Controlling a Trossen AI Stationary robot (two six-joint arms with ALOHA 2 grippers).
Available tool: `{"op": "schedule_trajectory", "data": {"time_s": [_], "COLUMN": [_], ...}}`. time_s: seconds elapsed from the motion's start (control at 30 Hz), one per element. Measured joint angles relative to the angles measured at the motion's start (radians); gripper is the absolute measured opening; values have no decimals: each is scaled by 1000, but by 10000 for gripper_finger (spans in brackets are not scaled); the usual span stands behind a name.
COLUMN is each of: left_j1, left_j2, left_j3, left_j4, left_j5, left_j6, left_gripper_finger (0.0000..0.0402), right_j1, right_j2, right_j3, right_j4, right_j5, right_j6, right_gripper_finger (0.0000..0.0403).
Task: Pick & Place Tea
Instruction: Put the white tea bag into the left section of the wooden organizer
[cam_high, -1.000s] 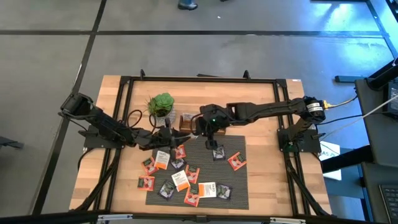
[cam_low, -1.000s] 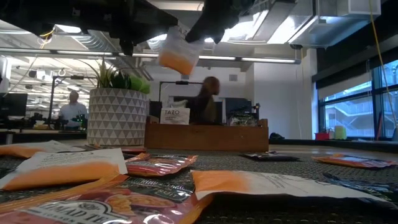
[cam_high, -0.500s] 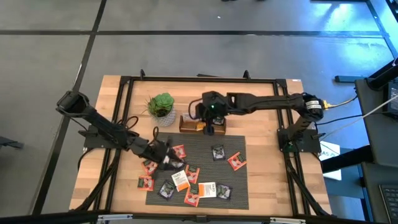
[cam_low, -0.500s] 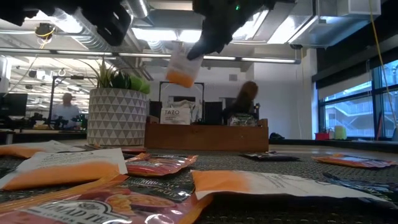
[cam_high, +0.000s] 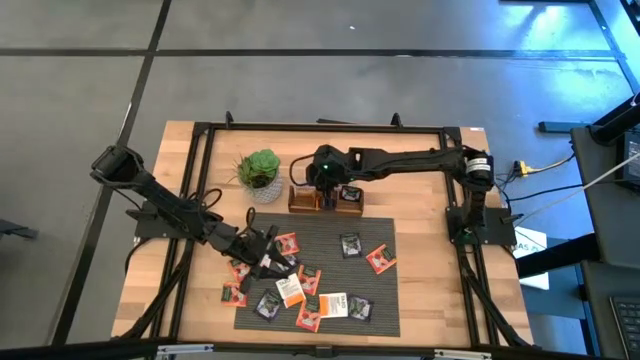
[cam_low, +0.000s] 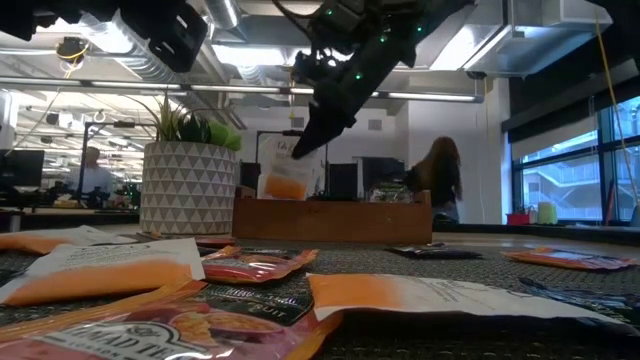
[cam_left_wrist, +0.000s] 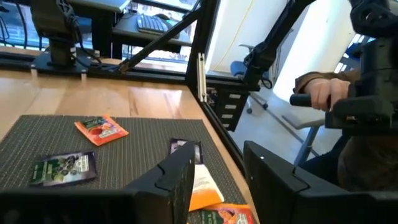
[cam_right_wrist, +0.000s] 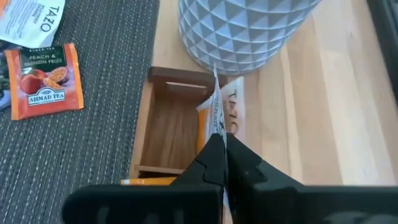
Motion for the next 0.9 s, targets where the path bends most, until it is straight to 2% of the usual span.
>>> {"op": "schedule_trajectory", "data": {"time_s": [0.9], "left_j1": [0], "left_j2": [0], "left_j3": [0], "left_j4": [-46], "left_j5": [-1], "left_j6": [0], "left_gripper_finger": [132], "right_j1": [1], "right_j2": [58], "right_j3": [0], "right_j4": [31], "right_j5": [0], "right_j6": [0], "right_gripper_finger": [17]}}
